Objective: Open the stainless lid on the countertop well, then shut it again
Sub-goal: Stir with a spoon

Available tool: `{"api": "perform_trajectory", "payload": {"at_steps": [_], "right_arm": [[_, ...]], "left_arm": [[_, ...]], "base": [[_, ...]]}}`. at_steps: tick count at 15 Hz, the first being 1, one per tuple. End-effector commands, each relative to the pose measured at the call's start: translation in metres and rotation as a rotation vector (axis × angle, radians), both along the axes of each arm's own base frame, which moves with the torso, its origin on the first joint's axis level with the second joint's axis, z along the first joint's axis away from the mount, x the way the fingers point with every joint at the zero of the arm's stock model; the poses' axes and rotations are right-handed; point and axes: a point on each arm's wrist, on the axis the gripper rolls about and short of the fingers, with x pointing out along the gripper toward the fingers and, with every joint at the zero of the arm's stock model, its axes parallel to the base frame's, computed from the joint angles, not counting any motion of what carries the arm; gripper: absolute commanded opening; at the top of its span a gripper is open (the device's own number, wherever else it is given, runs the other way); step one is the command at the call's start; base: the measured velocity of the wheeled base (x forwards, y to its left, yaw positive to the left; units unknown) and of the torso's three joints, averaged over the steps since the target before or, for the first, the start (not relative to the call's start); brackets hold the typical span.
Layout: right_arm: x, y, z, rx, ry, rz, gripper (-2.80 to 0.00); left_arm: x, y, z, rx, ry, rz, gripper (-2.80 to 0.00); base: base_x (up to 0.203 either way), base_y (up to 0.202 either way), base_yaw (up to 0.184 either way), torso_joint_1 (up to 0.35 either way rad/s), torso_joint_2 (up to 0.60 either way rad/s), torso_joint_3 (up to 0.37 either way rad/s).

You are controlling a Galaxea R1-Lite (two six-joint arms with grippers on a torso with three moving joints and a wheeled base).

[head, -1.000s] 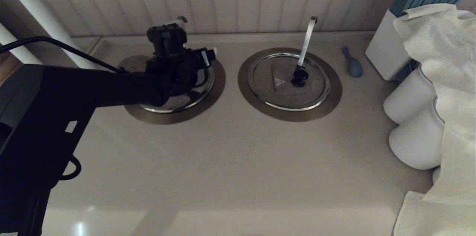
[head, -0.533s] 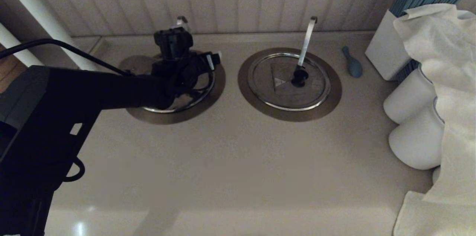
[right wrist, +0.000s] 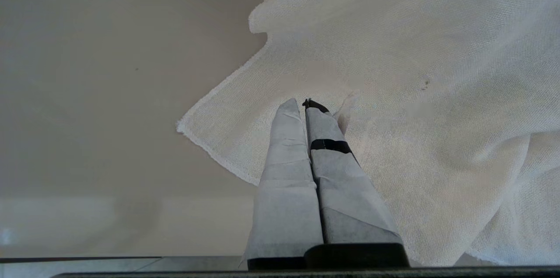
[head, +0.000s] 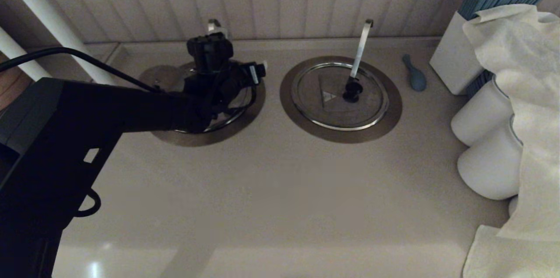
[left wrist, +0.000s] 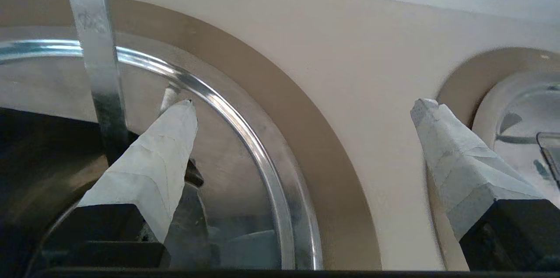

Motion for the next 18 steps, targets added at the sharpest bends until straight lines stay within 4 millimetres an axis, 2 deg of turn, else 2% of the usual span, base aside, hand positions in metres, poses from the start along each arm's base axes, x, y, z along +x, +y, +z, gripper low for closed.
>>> {"api": "perform_trajectory", "payload": {"at_steps": [1, 10, 15, 18], "right_arm": [[0.0, 0.0, 0.0, 0.0, 0.0, 0.0, -2.8], [0.0, 0.0, 0.0, 0.0, 0.0, 0.0, -2.8], [0.0, 0.0, 0.0, 0.0, 0.0, 0.002, -2.8], [0.0, 0.0, 0.0, 0.0, 0.0, 0.0, -2.8]], "left_arm": [[-0.002, -0.002, 0.001, -0.002, -0.001, -0.003, 0.0], [-0.016, -0.001, 0.0, 0.058, 0.022, -0.015, 0.0], [-0.015, -0.002, -0.002, 0.057, 0.023, -0.015, 0.0], [-0.014, -0.012, -0.01, 0.05, 0.006, -0.029, 0.0]], "base": [[0.0, 0.0, 0.0, 0.0, 0.0, 0.0], [0.0, 0.0, 0.0, 0.0, 0.0, 0.0], [0.0, 0.0, 0.0, 0.0, 0.0, 0.0], [0.0, 0.0, 0.0, 0.0, 0.0, 0.0]]}}
